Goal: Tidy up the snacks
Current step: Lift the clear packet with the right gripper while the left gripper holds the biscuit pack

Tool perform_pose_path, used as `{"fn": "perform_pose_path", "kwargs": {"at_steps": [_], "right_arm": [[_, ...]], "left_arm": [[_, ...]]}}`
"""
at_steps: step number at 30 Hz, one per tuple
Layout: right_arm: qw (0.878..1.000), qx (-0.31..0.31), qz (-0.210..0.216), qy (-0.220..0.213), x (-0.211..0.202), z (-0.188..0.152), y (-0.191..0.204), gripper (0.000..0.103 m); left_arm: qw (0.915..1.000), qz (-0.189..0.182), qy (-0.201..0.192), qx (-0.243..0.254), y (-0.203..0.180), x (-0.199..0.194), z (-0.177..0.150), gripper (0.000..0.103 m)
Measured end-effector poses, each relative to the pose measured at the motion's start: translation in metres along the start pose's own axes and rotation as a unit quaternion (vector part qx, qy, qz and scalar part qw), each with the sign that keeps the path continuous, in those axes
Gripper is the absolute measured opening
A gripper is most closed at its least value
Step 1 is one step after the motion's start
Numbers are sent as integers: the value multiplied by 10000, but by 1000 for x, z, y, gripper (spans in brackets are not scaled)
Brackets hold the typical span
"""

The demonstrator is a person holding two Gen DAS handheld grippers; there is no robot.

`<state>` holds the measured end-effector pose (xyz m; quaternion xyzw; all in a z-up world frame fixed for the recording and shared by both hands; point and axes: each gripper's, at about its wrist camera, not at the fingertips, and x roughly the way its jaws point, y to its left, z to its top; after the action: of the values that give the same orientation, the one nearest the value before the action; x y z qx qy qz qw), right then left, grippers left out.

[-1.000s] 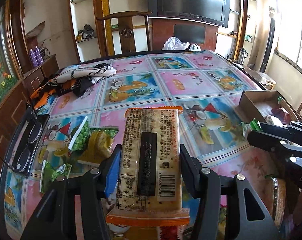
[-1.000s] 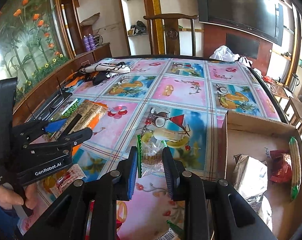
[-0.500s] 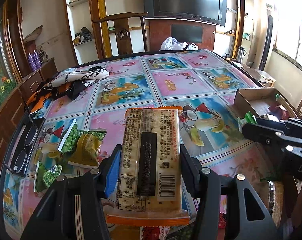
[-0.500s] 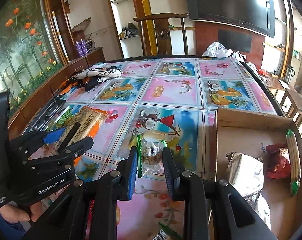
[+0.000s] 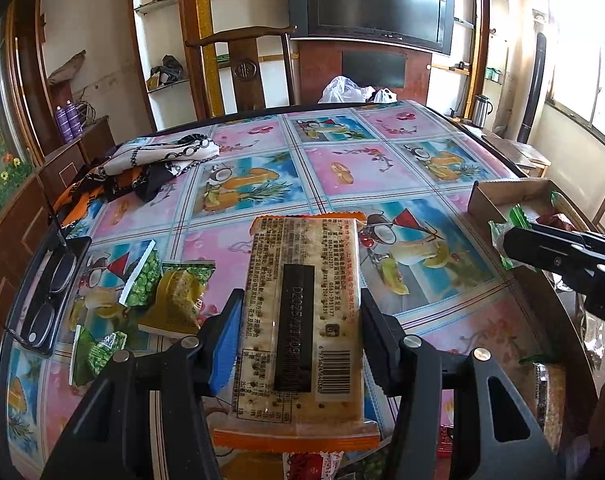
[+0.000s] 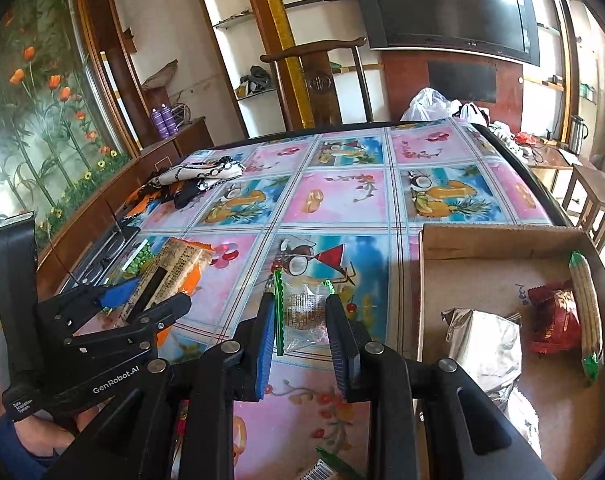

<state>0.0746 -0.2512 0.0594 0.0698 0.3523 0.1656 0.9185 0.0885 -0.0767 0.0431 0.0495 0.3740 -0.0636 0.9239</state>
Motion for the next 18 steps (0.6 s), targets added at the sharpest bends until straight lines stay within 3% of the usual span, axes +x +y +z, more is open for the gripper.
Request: {"fn": "perform_pose_path", "kwargs": {"at_steps": [18], "right_arm": [[9988, 455, 42, -154, -7, 5, -25, 27]], "left_arm": [[9998, 74, -98, 144, -6, -4, -3, 53]]}}
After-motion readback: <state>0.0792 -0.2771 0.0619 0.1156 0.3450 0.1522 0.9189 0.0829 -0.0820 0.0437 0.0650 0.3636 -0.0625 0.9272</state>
